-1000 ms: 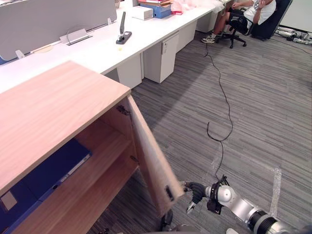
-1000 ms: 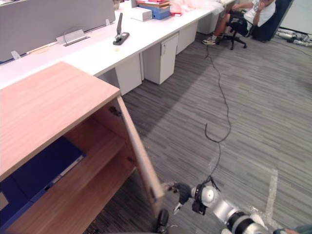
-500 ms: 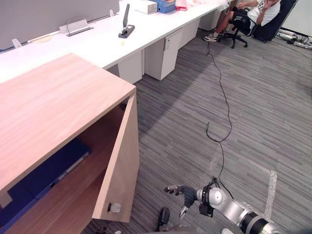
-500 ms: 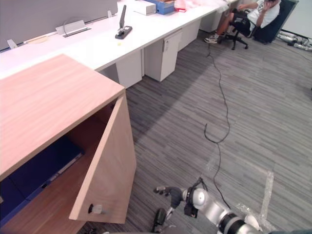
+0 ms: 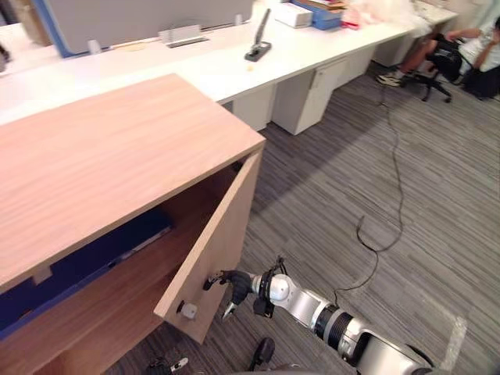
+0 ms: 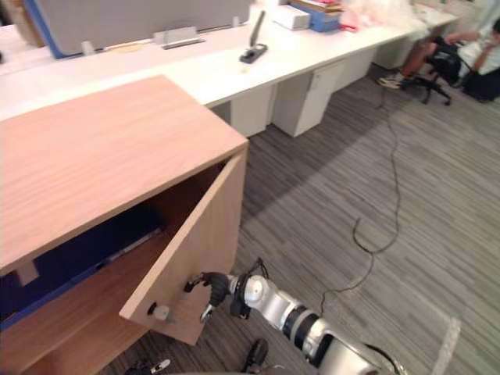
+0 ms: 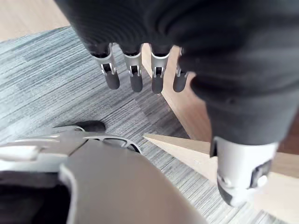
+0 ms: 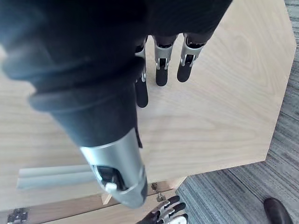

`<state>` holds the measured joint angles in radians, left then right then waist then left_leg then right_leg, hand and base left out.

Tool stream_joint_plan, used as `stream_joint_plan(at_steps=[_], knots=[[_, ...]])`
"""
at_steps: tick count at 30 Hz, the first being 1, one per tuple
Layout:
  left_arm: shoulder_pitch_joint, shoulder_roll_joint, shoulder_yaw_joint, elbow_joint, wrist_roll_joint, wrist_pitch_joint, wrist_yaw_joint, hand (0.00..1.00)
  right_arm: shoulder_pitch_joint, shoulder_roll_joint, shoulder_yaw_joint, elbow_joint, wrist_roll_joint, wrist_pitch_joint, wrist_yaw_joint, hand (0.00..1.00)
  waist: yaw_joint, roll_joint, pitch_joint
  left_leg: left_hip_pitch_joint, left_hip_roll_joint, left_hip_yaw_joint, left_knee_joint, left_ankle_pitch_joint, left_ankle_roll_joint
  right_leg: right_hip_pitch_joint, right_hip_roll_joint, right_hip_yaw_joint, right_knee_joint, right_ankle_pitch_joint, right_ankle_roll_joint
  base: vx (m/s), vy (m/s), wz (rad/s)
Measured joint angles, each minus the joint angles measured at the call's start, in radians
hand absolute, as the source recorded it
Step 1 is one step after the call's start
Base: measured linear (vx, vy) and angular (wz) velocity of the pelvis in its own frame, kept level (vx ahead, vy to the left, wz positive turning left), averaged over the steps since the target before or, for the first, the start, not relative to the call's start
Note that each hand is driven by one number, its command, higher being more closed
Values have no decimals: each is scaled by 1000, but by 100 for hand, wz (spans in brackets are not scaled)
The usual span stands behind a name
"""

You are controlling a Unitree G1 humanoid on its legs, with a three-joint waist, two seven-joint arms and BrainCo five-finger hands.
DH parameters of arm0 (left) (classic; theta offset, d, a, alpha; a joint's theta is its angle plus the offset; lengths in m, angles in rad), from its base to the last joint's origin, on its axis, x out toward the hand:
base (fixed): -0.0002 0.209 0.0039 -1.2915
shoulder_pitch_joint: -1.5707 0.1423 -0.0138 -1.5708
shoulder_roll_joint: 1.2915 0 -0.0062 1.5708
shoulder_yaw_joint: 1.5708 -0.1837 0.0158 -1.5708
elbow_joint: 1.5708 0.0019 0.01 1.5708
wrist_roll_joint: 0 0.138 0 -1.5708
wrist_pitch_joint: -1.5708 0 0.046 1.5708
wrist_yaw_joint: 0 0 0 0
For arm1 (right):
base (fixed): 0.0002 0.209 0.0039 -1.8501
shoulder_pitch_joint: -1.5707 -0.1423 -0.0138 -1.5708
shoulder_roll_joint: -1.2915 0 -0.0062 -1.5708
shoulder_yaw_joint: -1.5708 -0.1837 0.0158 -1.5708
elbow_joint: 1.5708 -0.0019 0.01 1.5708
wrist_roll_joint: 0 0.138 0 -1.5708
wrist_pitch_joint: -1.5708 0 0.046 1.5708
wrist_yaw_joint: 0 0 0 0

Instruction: Walk over to the cabinet, pick up the folder, carry it to the office cabinet, place the folder inside the office cabinet, then close the office cabinet door

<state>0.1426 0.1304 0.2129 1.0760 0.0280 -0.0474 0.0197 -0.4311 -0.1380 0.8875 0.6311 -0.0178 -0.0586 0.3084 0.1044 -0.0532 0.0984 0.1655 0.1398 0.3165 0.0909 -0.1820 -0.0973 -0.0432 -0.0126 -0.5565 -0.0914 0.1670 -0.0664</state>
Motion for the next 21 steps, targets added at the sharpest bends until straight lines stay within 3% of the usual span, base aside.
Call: stream_joint_plan(at_steps=[8,9,11,14,15,16,17,21], knots=[[-2,-20,18,-28,-4,-2,2,0,27,25,-6,199,-13,10,-21,0,28,12,19,-48,-44,-255,0,31,37,80,-82,-210,18,-19,34,5,73,95],[-1,-20,18,-27,-6,-2,2,0,43,25,-28,231,-37,14,-27,0,33,15,21,-69,-50,-313,5,42,46,80,-98,-193,50,-24,42,75,200,151],[-1,-18,18,-27,-7,-1,2,0,70,28,-88,273,-61,20,-42,0,52,12,37,-79,-69,-383,25,48,47,80,-131,-47,106,-49,74,108,234,127],[21,-5,12,-27,-7,-1,2,0,126,45,-293,384,-83,19,-80,0,59,-2,54,-100,-120,-520,56,50,48,87,-180,260,202,-193,131,43,79,128],[24,-4,12,-27,-6,-1,2,0,138,48,-336,407,-83,19,-89,0,58,-3,54,-102,-129,-540,57,52,48,93,-187,297,212,-211,149,6,-18,114],[29,-3,11,-26,-7,0,2,0,162,49,-415,457,-82,22,-112,0,56,-10,50,-112,-144,-577,59,55,43,101,-198,326,225,-238,190,-15,-81,89],[33,-7,6,-25,-7,0,2,0,185,49,-485,505,-82,29,-133,0,54,-2,51,-116,-141,-603,56,61,35,103,-195,304,231,-246,206,-24,-140,78],[40,-7,-7,-22,-9,11,8,0,310,47,-676,589,-39,59,-200,0,30,6,48,-132,-109,-679,22,87,-1,141,-156,221,190,-244,200,-10,-156,55]])
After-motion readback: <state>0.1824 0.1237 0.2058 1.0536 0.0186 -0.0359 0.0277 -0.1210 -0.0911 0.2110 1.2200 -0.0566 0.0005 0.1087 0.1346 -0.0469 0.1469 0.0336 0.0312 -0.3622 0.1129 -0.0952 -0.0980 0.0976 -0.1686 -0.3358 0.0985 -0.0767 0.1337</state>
